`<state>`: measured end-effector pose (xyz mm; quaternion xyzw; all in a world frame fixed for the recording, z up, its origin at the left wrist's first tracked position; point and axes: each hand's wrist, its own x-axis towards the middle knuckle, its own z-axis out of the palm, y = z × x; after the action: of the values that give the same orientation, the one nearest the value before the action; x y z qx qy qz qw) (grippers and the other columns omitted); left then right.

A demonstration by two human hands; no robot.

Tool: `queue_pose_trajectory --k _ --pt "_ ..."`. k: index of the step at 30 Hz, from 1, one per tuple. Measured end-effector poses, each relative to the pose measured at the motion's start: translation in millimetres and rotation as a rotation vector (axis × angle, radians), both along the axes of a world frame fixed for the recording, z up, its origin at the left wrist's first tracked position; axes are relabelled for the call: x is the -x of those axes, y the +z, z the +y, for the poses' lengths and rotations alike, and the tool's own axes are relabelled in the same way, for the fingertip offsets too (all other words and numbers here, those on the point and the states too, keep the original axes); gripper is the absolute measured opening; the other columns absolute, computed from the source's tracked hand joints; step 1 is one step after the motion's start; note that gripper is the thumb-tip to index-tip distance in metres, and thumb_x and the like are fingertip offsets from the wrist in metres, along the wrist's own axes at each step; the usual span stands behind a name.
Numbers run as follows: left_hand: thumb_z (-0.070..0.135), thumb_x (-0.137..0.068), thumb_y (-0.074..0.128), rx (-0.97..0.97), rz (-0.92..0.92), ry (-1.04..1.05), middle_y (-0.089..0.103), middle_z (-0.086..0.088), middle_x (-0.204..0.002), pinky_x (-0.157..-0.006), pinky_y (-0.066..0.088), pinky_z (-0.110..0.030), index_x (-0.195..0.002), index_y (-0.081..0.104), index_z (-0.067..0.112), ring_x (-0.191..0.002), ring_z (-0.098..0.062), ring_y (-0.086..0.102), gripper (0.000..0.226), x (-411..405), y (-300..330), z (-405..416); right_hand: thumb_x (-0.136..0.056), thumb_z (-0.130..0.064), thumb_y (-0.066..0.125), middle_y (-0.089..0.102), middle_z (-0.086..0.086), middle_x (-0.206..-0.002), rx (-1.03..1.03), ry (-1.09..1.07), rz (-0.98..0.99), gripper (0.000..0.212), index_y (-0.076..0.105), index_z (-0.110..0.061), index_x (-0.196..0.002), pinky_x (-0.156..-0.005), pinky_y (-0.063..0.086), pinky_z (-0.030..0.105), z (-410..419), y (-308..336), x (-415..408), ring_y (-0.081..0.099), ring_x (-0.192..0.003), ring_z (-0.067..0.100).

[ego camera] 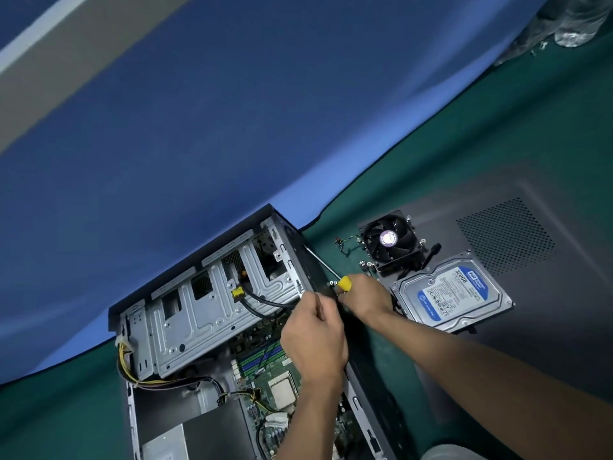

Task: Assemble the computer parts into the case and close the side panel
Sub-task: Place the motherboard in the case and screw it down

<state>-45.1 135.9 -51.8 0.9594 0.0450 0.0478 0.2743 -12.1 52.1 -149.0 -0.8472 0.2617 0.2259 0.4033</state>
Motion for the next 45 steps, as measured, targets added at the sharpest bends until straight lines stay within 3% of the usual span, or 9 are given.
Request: queue_pose_trajectory --k 7,14,23,28,35,41,45 --pt "0.019 -0.079 0.049 0.019 -0.05 0.006 0.015 0.009 -0.043 -0.044 0.017 -0.026 -0.054 0.015 0.028 -0.04 -0.005 0.016 0.044 -0.3 -0.1 -0.7 -0.088 -0.035 0.06 0.07 0.009 -0.094 0.017 -0.001 -0.025 0.019 0.067 -0.016 -0.087 -0.064 0.039 0.026 -1.9 -0.7 -3.9 0.064 -0.09 0.029" --pt "0.006 -0.081 0.061 0.011 -0.044 0.02 0.016 0.01 -0.044 -0.049 0.023 -0.027 -0.053 0.015 0.028 -0.041 -0.004 0.017 0.058 0.8 -2.8 0.6 -0.087 -0.03 0.06 0.069 0.012 -0.099 0.06 0.026 -0.032 0.021 0.066 -0.011 -0.092 -0.065 0.038 0.027 -0.5 -4.6 -6.8 0.064 -0.093 0.03" --pt "0.009 -0.083 0.059 0.014 -0.021 0.034 0.018 0.009 -0.043 -0.049 0.022 -0.027 -0.052 0.017 0.026 -0.04 -0.005 0.018 0.055 0.5 -1.9 0.1 -0.093 -0.036 0.055 0.07 0.012 -0.099 0.132 0.042 -0.067 0.029 0.066 -0.009 -0.096 -0.065 0.037 0.028 5.8 -7.2 -2.6 0.065 -0.094 0.031" --pt "0.01 -0.082 0.06 -0.003 0.018 0.045 0.02 0.009 -0.041 -0.045 0.016 -0.026 -0.051 0.018 0.025 -0.04 -0.005 0.019 0.055 -0.2 -0.7 -0.1 -0.091 -0.036 0.055 0.07 0.013 -0.095 0.043 0.006 -0.048 0.026 0.066 -0.011 -0.09 -0.065 0.039 0.029 1.6 -2.6 -4.7 0.064 -0.092 0.032" --pt "0.011 -0.083 0.059 -0.004 0.015 0.039 0.024 0.008 -0.042 -0.05 0.022 -0.028 -0.051 0.02 0.024 -0.042 -0.011 0.023 0.052 -0.8 -0.5 0.7 -0.088 -0.037 0.06 0.068 0.015 -0.093 -0.13 -0.164 -0.075 0.028 0.063 -0.01 -0.082 -0.068 0.044 0.031 -7.3 14.0 1.2 0.062 -0.088 0.033" --pt "0.022 -0.091 0.052 -0.027 0.056 0.029 0.034 0.006 -0.044 -0.051 0.022 -0.031 -0.053 0.026 0.021 -0.046 -0.02 0.033 0.047 1.4 5.7 0.0 -0.085 -0.031 0.067 0.055 0.007 -0.065 -0.325 -0.272 -0.228 0.023 0.061 -0.015 -0.069 -0.066 0.047 0.034 -21.2 49.2 10.0 0.053 -0.066 0.026" --pt "0.034 -0.097 0.041 -0.13 0.203 -0.12 0.045 0.006 -0.053 -0.052 0.027 -0.031 -0.06 0.034 0.022 -0.05 -0.01 0.041 0.04 0.8 20.7 9.1 -0.085 -0.025 0.068 0.049 -0.003 -0.05 -0.435 -0.291 -0.35 0.023 0.064 -0.012 -0.067 -0.062 0.048 0.036 -27.7 74.4 17.1 0.047 -0.055 0.022"
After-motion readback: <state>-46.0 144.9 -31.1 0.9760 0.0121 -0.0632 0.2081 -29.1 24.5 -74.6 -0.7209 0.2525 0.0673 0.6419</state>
